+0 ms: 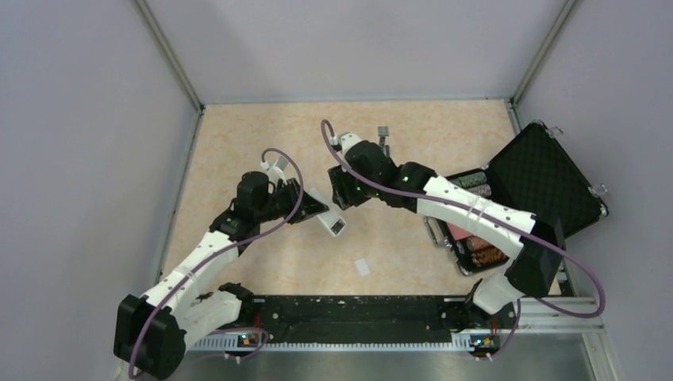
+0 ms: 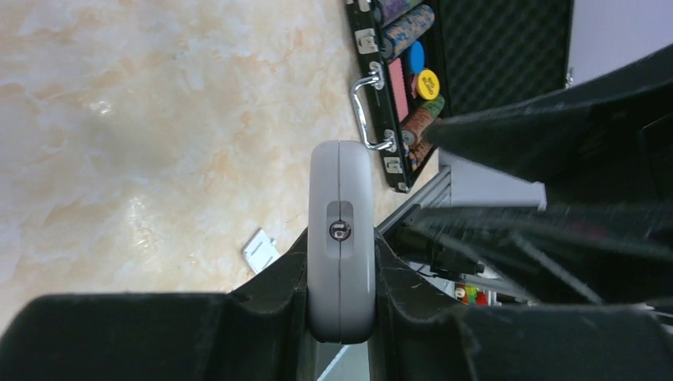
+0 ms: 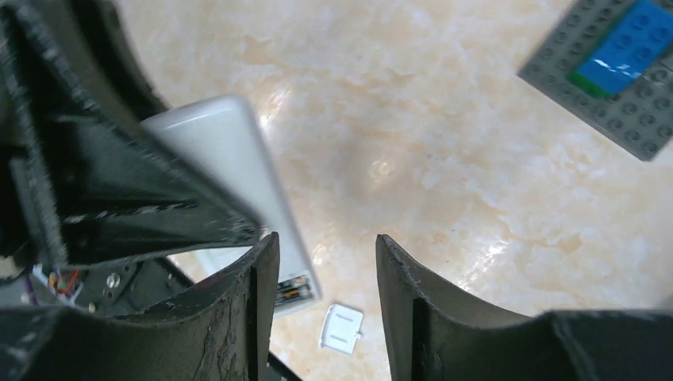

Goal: Load the batteries into the remote control

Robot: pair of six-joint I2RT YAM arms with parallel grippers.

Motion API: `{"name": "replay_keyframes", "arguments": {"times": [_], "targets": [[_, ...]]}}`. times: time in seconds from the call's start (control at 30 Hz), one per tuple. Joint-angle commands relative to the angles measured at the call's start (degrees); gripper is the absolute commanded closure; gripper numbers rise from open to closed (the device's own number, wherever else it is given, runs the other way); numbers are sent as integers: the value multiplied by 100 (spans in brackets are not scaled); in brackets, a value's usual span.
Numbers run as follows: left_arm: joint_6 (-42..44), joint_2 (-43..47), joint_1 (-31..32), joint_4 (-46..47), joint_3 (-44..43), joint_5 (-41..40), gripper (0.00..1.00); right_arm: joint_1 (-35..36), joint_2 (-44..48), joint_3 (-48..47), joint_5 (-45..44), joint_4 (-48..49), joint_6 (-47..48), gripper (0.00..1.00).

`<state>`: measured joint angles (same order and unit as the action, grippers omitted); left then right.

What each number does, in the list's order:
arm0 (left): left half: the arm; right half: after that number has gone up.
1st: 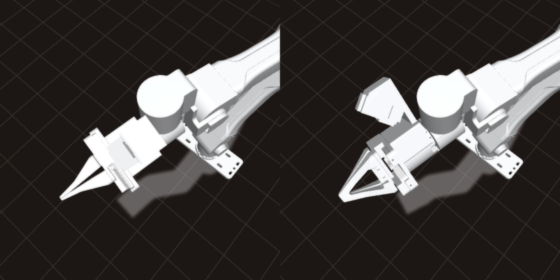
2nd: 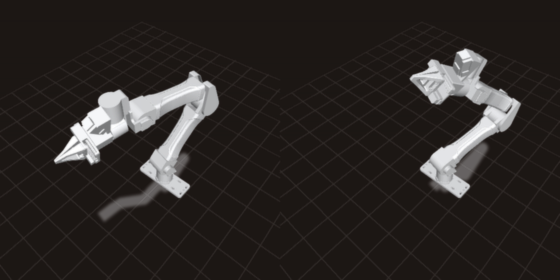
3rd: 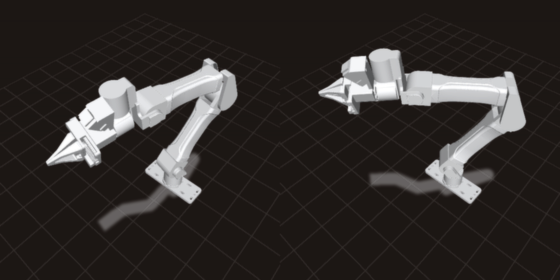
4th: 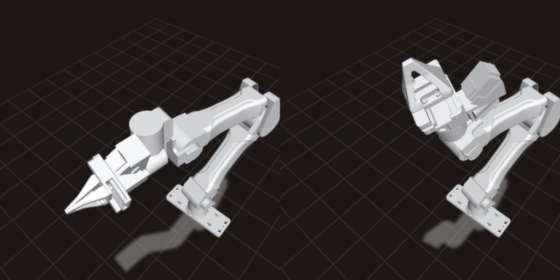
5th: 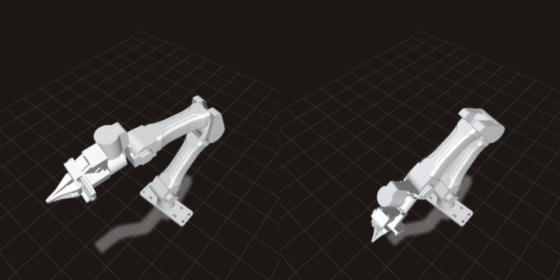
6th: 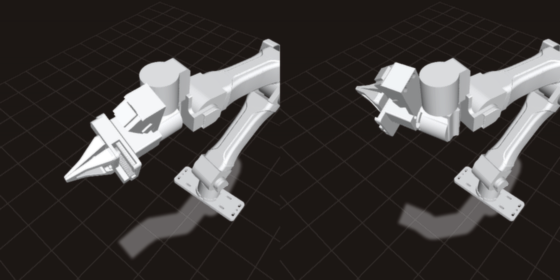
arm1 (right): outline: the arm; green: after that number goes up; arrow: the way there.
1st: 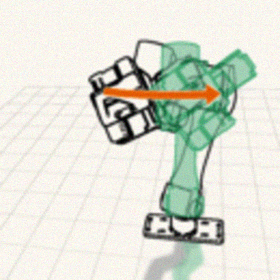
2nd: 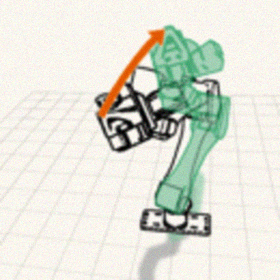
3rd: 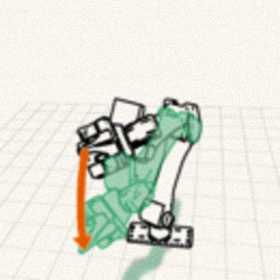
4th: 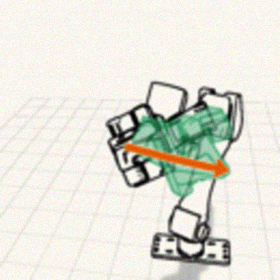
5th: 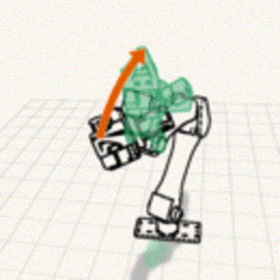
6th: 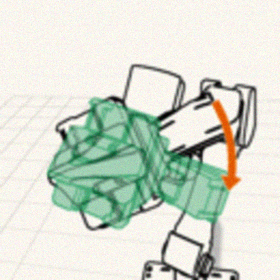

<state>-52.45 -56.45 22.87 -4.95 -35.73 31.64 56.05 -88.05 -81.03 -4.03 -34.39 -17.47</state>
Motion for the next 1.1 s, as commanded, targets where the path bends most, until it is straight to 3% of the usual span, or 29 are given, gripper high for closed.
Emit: {"name": "replay_keyframes", "arguments": {"times": [0.0,0.2,0.43,0.77,1.07], "targets": [[255,79,-87,-401,-36,-546,100,-367,331,280,-535,109,-652,53],[345,582,-83,-367,442,-1373,100,-387,414,1286,-423,-131,-688,53],[177,1723,-88,-20,1441,-2031,100,48,428,2534,301,836,-610,63],[-31,4294,-85,-1743,1706,-4324,100,710,-615,2307,154,942,-1048,65],[-82,5004,-86,-2578,1526,-4819,100,1046,-967,2079,-311,638,-1346,67]]}}
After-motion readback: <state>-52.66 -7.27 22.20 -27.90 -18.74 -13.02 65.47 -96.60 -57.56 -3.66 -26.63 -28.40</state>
